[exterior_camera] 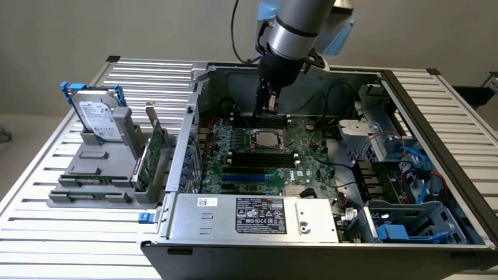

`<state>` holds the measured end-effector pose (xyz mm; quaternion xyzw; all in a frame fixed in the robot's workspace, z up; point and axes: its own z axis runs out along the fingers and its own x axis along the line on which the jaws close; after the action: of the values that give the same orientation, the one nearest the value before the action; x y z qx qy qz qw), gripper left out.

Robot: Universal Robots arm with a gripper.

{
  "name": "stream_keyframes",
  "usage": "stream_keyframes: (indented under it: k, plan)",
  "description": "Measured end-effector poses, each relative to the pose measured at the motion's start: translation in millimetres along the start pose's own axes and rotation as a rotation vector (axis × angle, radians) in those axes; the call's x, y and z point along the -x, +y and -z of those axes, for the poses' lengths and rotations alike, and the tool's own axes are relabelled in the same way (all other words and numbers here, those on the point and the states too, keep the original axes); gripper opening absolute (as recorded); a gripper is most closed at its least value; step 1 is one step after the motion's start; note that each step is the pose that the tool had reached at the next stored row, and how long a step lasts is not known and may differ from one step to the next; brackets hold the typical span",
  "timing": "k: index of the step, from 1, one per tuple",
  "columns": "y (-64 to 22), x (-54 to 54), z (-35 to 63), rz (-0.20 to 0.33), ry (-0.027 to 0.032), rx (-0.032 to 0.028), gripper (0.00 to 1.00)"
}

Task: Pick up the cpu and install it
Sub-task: 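Close the cpu cover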

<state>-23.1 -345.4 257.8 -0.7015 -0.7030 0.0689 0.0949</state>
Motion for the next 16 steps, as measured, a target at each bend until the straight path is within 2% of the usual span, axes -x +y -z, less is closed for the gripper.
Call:
stream_keyframes:
  k: [3,7,10,13,16]
  plan:
    - [11.3,0.9,4.3,0.001,0.0053,0.0,0.11]
    - [26.9,2.3,8.1,0.002,0.0078,0.0005,0.11]
    - [34.1,2.6,9.9,0.002,0.0082,0.0052,0.11]
    - [39.0,2.7,11.0,0.003,0.0084,0.0187,0.11]
    - [43.5,2.7,12.1,0.004,0.0084,0.0387,0.11]
